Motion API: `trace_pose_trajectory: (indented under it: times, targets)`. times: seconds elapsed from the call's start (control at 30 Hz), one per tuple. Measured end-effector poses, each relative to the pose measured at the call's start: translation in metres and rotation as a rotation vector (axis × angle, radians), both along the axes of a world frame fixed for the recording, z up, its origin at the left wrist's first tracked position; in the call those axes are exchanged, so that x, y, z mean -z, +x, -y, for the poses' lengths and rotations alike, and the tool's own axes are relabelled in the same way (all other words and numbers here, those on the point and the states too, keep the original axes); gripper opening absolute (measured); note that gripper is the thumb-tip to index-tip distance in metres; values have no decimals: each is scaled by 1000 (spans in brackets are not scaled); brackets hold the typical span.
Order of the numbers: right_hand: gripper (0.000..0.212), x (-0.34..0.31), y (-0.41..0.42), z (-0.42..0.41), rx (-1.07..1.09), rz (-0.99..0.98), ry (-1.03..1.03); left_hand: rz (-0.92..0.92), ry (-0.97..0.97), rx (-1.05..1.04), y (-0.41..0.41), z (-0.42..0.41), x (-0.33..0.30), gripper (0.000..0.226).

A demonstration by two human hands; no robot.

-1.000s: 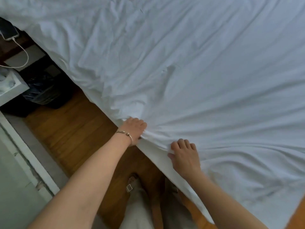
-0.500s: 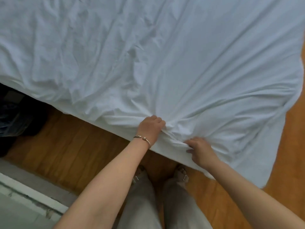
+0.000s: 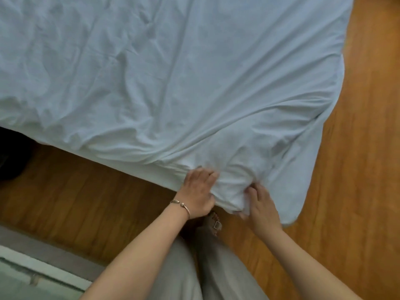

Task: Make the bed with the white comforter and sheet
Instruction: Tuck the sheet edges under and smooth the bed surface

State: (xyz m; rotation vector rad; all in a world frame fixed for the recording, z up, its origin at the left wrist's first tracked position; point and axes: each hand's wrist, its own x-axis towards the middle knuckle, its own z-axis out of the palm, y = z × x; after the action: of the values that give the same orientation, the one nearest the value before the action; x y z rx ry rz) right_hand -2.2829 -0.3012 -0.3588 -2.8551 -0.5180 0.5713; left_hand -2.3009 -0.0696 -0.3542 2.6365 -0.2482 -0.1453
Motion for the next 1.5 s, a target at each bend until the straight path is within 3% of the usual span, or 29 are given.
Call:
trace_pose_trajectory:
  times: [0.07,0.23,0.3,0.4,0.47,0.53,0.67,0.73,0.87,1.03,1.2,1.33,1.37,1.43,1.5]
  targets:
    - [89,-2,17,19,-75,-17,84,-56,-44,-93,1,30,-1,70]
    - [63,-29,55,4,620,-277,652,-144,-17,-352,15,77,-12,92]
    - [57,-37,67,-7,725,-375,744,-189,-99,-448,27,87,-22,93]
    - [70,-39,84,-13,850,-418,842,-237,-42,-492,46,91,-29,91]
    - [69,-36,97,-7,897,-514,888,-260,48,-485,52,90,-26,76]
    - [48,-26,107,5,816,-620,852,-219,11,-531,54,91,-21,49]
    - [6,-22,108,26,722,-668,799,-199,-375,-832,54,100,-24,29]
    - [16,-20,112,33,783,-709,887,-146,-534,-960,51,99,-30,11]
    - [60,-22,124,30,842,-876,1025,-26,-273,-908,40,102,-43,23]
    - [68,-19,123,31,1002,-909,1090,-88,-201,-971,46,108,-49,19]
    - [22,-21,120,43,906,-974,1069,-228,-247,-815,26,130,-41,23]
    - [18,-26,97,56,954,-1254,1373,-295,-309,-608,0,156,-44,30]
    - [25,-29,89,59,971,-1325,1433,-293,-320,-572,-3,158,-47,31]
    - [73,-37,79,65,949,-1394,1519,-311,-252,-506,-7,160,-49,37]
    - [97,-48,82,64,851,-1270,1437,-370,-112,-486,-9,164,-45,44]
